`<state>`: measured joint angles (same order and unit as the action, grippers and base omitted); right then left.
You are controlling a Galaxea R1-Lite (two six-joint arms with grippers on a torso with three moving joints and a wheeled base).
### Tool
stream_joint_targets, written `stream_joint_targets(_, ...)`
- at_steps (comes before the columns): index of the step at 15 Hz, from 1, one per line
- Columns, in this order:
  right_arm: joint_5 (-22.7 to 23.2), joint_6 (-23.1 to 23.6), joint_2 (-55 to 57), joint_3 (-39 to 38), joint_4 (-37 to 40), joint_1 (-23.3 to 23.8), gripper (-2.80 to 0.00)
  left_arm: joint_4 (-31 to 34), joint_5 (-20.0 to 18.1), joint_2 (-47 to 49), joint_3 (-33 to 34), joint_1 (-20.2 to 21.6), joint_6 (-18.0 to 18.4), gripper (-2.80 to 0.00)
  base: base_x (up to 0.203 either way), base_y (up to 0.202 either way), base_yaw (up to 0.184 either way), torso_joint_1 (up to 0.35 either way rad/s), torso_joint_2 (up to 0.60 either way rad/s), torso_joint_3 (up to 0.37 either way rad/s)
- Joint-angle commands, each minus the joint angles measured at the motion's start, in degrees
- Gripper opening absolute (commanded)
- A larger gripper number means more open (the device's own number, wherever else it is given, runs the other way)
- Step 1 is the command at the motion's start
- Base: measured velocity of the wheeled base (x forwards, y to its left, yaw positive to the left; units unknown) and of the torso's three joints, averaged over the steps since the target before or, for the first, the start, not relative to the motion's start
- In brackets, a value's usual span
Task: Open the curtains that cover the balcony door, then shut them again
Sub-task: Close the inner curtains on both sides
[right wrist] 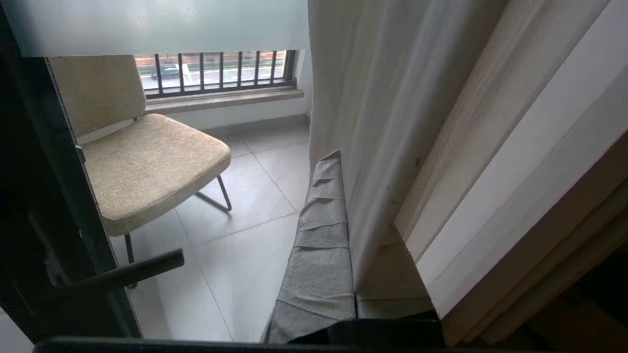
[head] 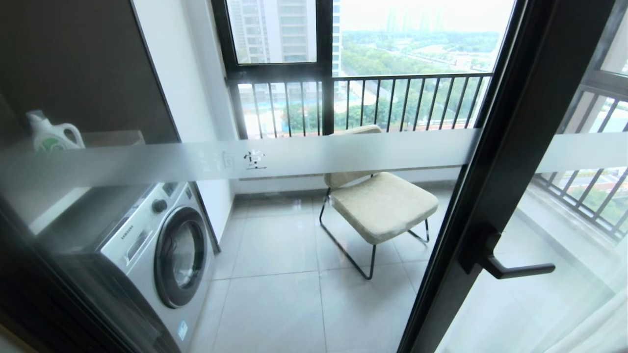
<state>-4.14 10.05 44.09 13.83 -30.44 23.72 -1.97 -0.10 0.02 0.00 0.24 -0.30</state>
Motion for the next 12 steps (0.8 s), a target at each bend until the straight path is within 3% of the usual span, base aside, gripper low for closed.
stream_joint_targets(1, 2.8, 1.0, -3.0, -0.1, 0.6, -0.1, -2.80, 0.0, 0.0, 0.0, 0.0, 0.0, 0.0, -2.80, 0.000, 0.000, 0.000, 0.000, 0.00, 0.000)
stream_joint_targets(5, 11.3, 4.2, -4.5, 0.5, 0.8, -2.1, -2.80, 0.0, 0.0, 0.0, 0.0, 0.0, 0.0, -2.80, 0.000, 0.000, 0.000, 0.000, 0.00, 0.000)
stream_joint_targets(12, 12.9, 4.2, -3.5, 5.8, 1.2, -13.2, -2.80, 0.0, 0.0, 0.0, 0.0, 0.0, 0.0, -2.80, 0.000, 0.000, 0.000, 0.000, 0.00, 0.000)
